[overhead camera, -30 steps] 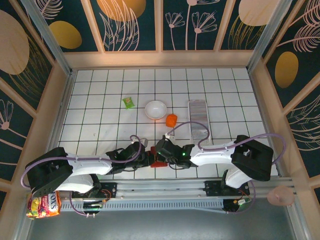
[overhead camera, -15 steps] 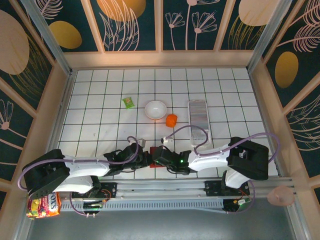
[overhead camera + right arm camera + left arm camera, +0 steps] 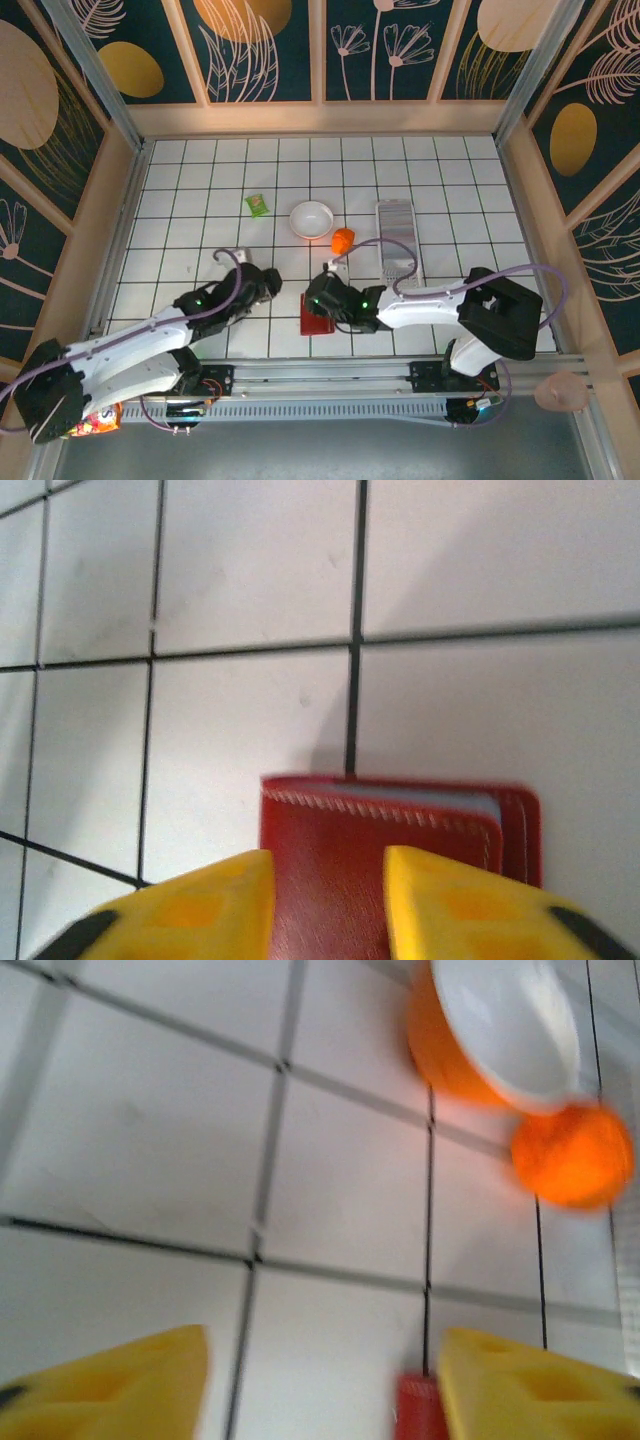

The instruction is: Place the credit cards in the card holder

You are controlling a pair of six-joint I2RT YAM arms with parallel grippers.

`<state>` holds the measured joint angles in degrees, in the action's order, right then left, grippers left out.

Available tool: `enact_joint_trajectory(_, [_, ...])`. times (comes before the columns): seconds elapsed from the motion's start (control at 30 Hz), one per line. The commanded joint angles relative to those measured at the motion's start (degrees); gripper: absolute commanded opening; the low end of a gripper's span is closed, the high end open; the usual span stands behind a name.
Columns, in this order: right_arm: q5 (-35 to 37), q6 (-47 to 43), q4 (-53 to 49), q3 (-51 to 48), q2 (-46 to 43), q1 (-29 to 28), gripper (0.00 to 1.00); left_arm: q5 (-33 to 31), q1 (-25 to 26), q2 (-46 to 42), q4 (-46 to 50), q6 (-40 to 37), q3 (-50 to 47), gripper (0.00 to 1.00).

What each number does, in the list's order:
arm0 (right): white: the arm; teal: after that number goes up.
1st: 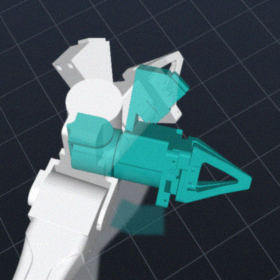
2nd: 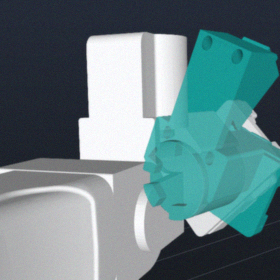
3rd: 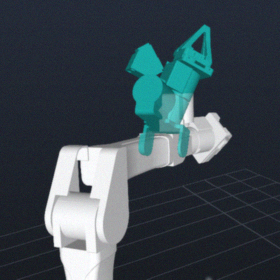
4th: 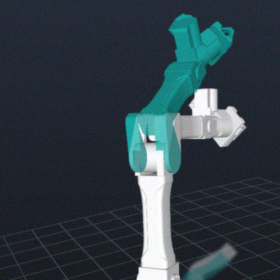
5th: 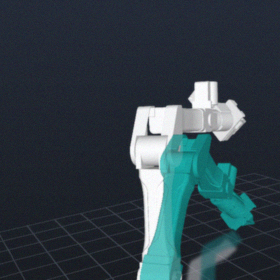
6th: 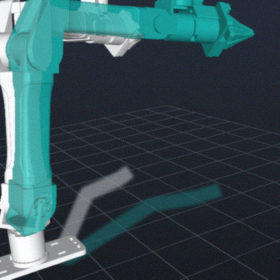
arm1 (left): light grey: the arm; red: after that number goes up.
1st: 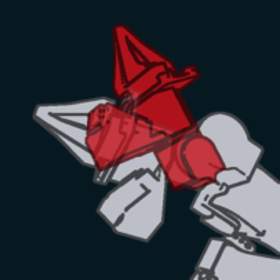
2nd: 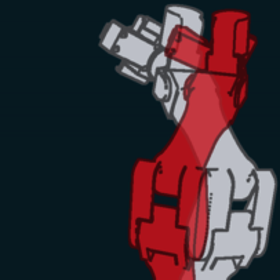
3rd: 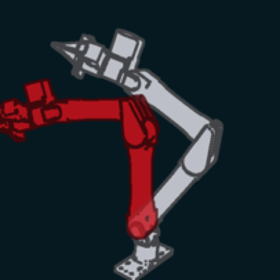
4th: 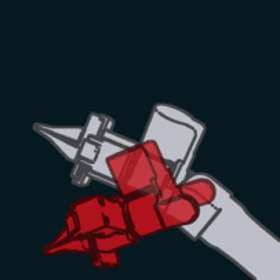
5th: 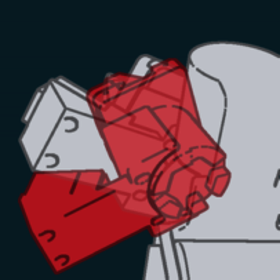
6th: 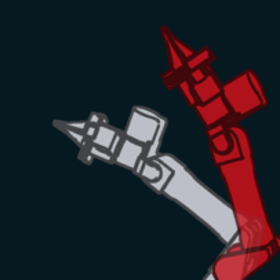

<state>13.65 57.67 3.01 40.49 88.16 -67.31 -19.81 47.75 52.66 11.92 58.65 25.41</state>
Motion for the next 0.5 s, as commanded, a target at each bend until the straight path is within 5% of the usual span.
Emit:
enact_joint_trajectory(0.0, [-0.4,-6.5,-2.4,4.2,-3.0,2.9,0.52,-8.8,-5.3,-3.2,4.9,-7.0,3.3,0.82])
enact_joint_trajectory(0.03, [-0.4,-7.6,-3.1,5.0,-4.1,4.4,0.62,-9.6,-7.4,-3.2,4.0,-8.3,4.3,0.96])
enact_joint_trajectory(0.07, [-0.8,-8.9,-3.1,5.6,-5.4,6.0,0.68,-9.7,-10.0,-2.7,2.8,-9.7,5.5,0.99])
enact_joint_trajectory(0.23, [-2.2,-18.3,-1.4,6.4,-14.4,16.1,0.71,-4.7,-22.0,3.5,-5.7,-16.4,11.9,0.99])
enact_joint_trajectory(0.47, [-3.1,-43.5,19.3,-3.3,-30.0,44.1,0.83,-16.3,-31.5,10.6,-19.4,-23.7,12.5,0.98])
